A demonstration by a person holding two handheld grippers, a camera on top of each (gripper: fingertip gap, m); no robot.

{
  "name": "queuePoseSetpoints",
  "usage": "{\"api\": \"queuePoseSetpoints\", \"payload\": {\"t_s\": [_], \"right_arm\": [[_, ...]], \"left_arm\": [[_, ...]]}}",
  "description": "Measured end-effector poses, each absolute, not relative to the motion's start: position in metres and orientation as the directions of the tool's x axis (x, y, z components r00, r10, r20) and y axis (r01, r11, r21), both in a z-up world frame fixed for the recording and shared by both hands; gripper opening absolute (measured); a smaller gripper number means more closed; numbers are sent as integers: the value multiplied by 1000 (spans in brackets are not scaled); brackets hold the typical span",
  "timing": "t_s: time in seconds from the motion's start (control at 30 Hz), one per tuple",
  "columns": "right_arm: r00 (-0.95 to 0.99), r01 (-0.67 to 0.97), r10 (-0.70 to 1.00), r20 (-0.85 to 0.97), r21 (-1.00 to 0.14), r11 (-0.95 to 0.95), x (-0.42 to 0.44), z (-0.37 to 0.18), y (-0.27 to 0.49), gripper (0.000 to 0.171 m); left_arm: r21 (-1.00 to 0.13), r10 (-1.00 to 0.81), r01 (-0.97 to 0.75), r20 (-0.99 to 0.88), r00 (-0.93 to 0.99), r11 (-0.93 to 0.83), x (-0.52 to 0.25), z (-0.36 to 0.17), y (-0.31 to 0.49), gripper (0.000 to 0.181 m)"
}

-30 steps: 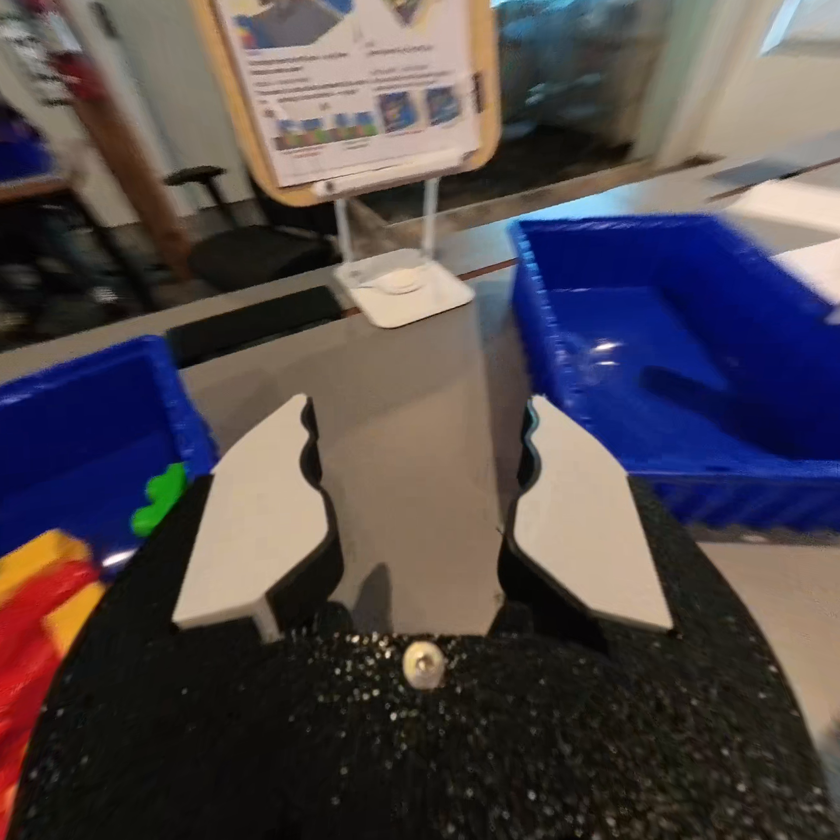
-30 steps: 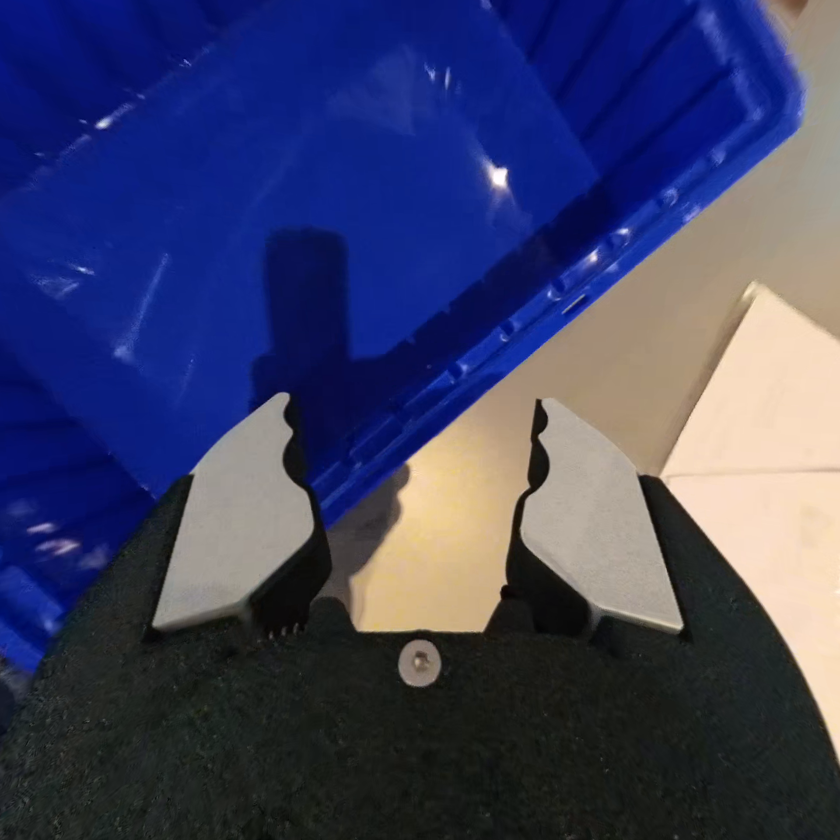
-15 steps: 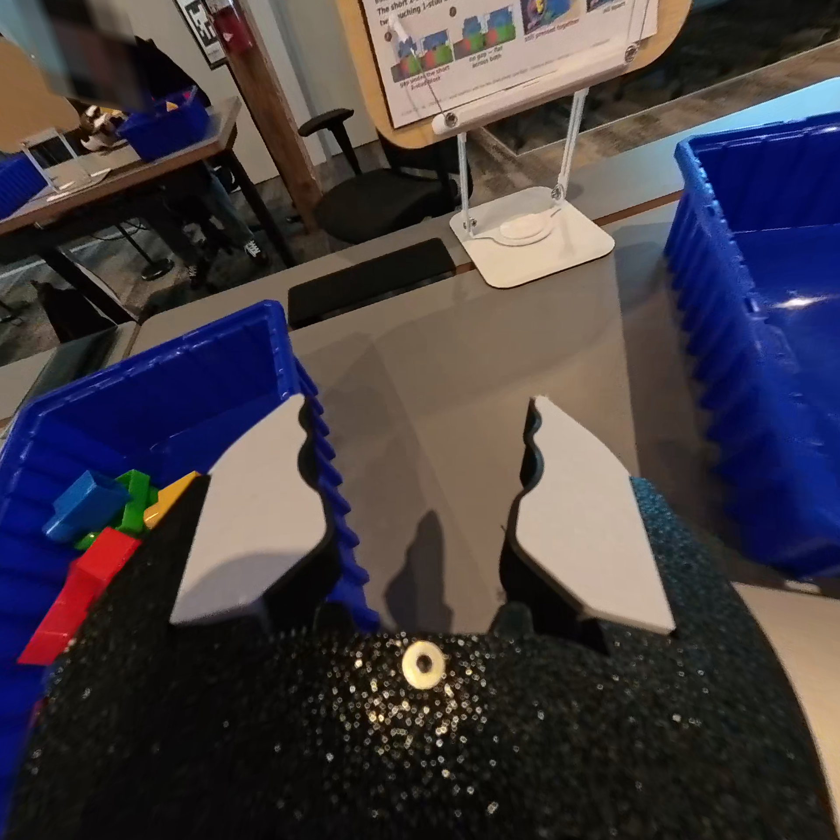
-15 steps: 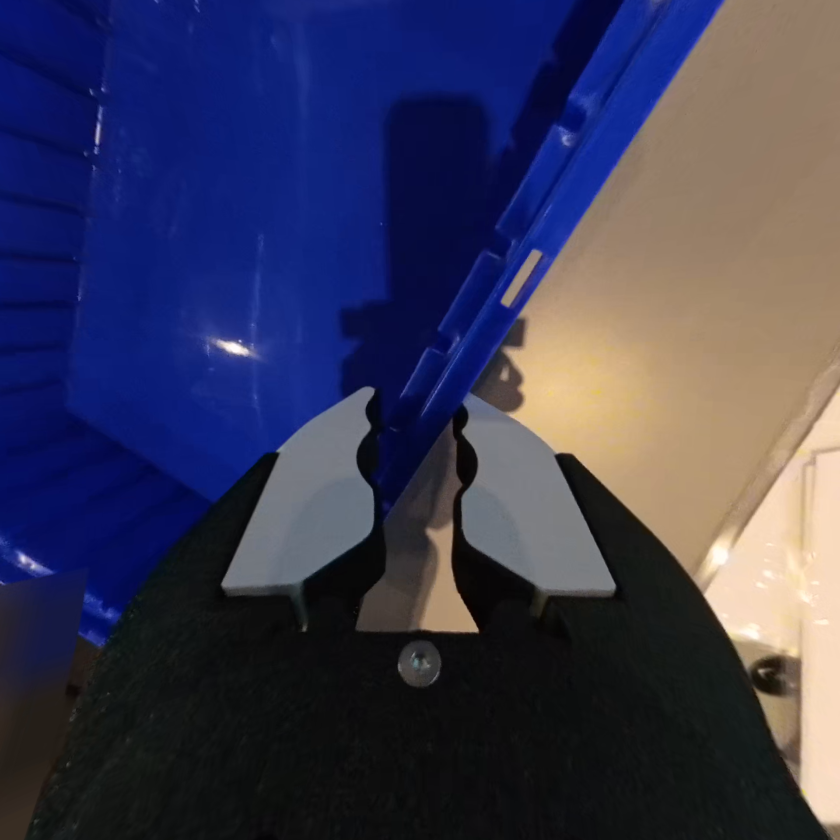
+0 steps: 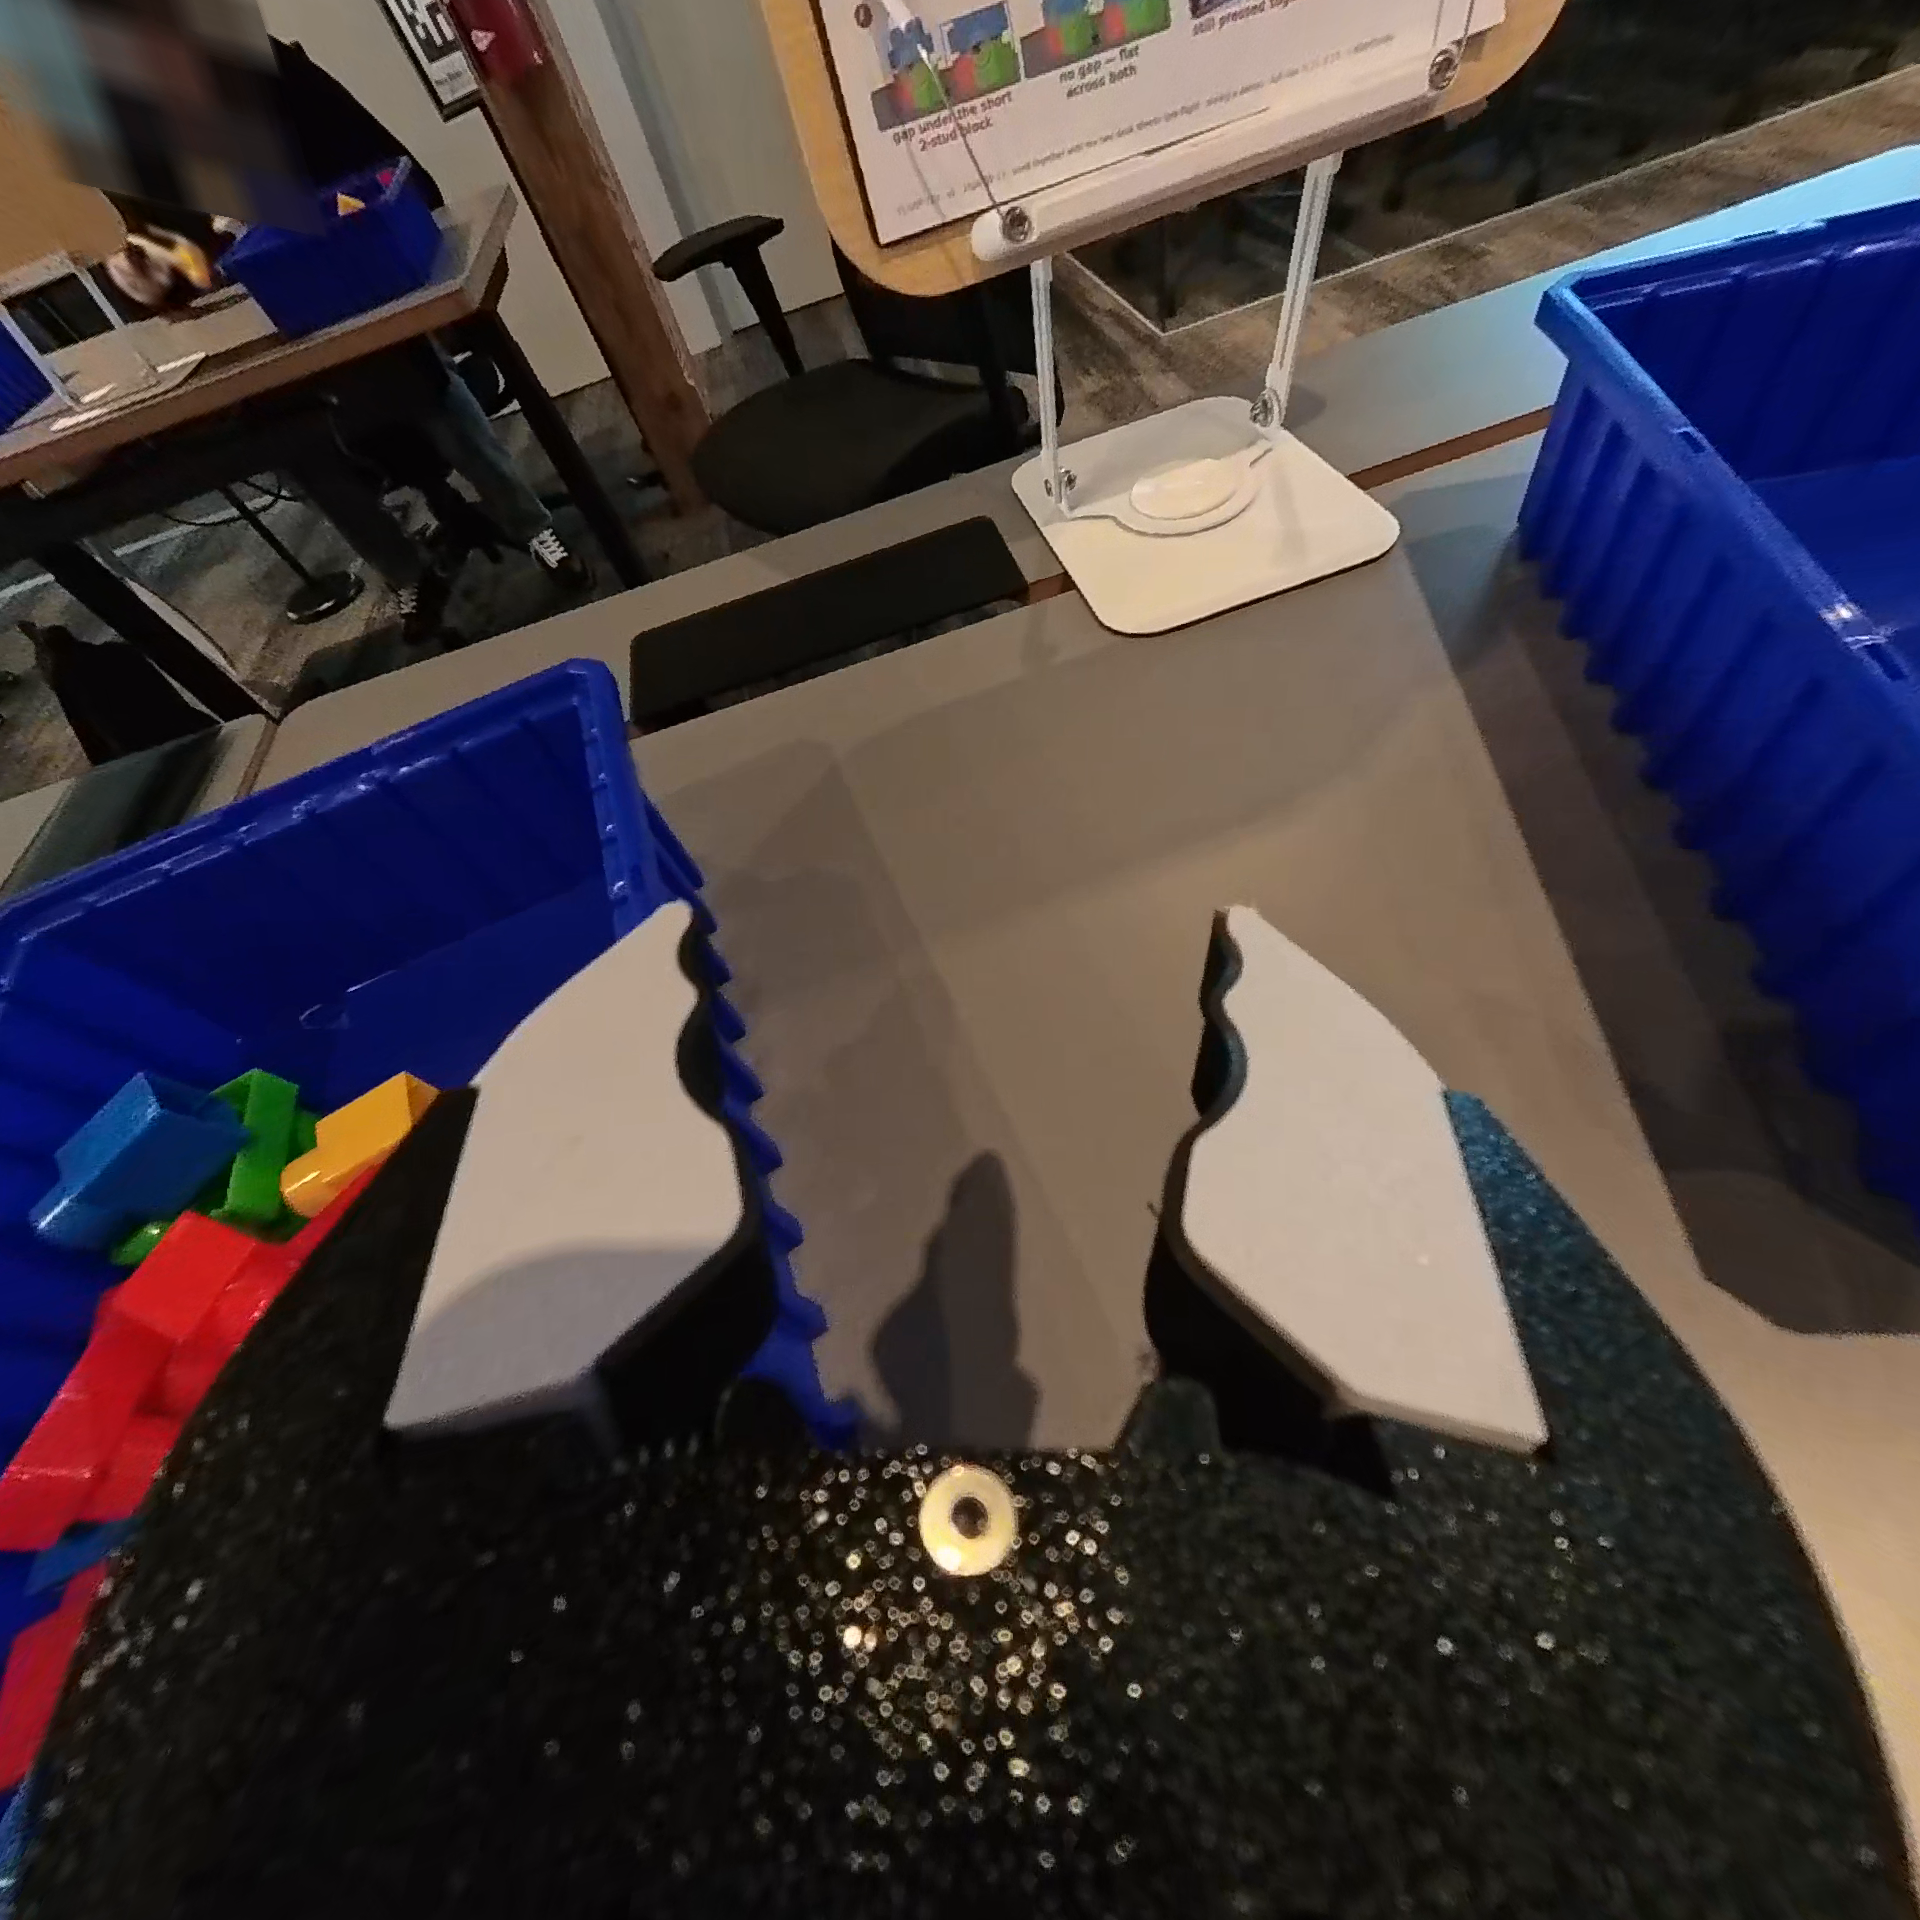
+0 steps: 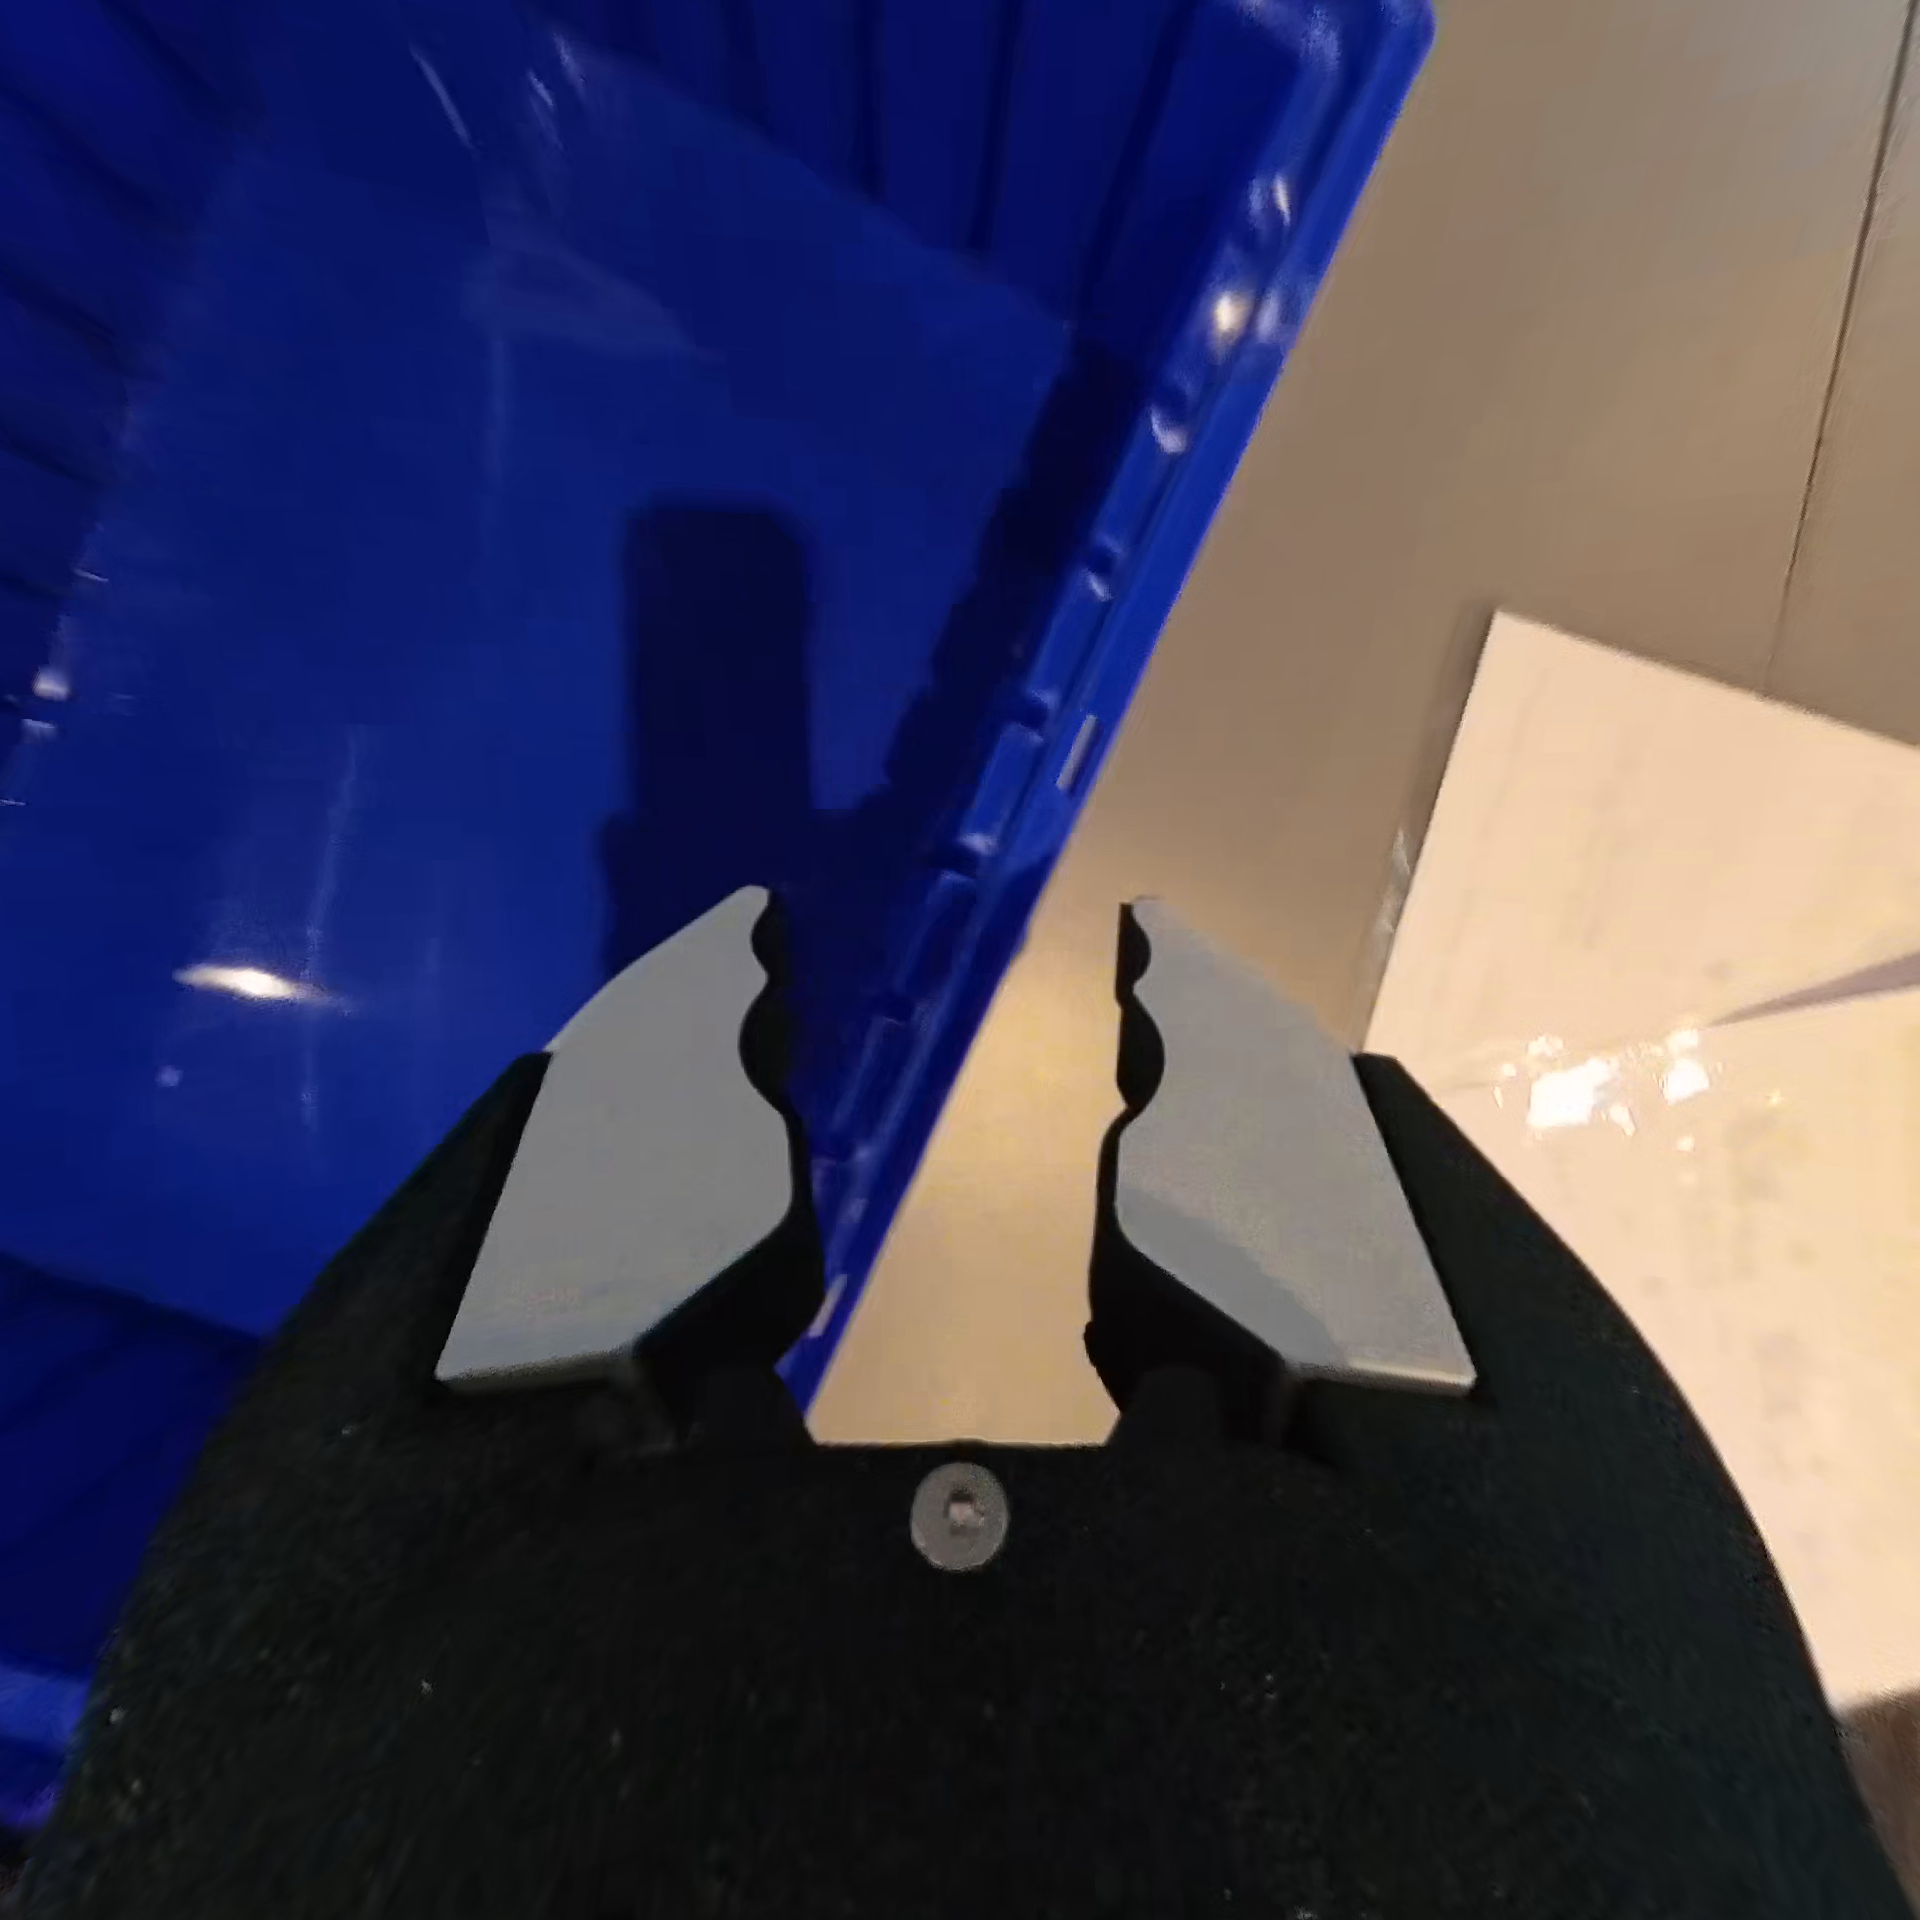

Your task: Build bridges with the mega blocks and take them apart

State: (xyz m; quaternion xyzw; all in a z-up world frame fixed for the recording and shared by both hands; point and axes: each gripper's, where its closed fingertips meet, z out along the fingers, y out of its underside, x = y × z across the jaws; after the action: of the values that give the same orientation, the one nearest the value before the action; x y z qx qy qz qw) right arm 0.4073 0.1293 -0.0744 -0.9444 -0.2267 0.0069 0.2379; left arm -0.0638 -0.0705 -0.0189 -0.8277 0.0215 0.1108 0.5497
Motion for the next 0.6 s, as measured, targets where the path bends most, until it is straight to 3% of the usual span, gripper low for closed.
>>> {"api": "queuePoseSetpoints", "payload": {"t_s": [0.03,0.17,0.23,0.33,0.4,0.6], "right_arm": [[889,424,453,66,-491,-761,394,-64,127,61],[812,448,576,-99,-528,-722,323,-47,97,47],[803,544,594,45,-460,-701,321,-57,93,48],[727,678,530,437,-333,-656,361,-59,112,52],[671,697,488,558,-251,-672,390,-61,122,56],[832,534,468,298,-202,-821,420,-98,122,81]], "left_arm": [[-906,83,-160,-207,975,-391,-63,-19,-70,89],[-932,24,-167,-184,983,-321,-45,-13,-66,84],[-946,-55,-174,-165,985,-274,-25,-8,-64,77],[-951,-188,-166,-119,975,-260,7,-12,-64,74],[-943,-220,-191,-132,966,-272,17,-19,-65,74],[-941,-256,-187,-114,960,-282,28,-28,-66,74]]}}
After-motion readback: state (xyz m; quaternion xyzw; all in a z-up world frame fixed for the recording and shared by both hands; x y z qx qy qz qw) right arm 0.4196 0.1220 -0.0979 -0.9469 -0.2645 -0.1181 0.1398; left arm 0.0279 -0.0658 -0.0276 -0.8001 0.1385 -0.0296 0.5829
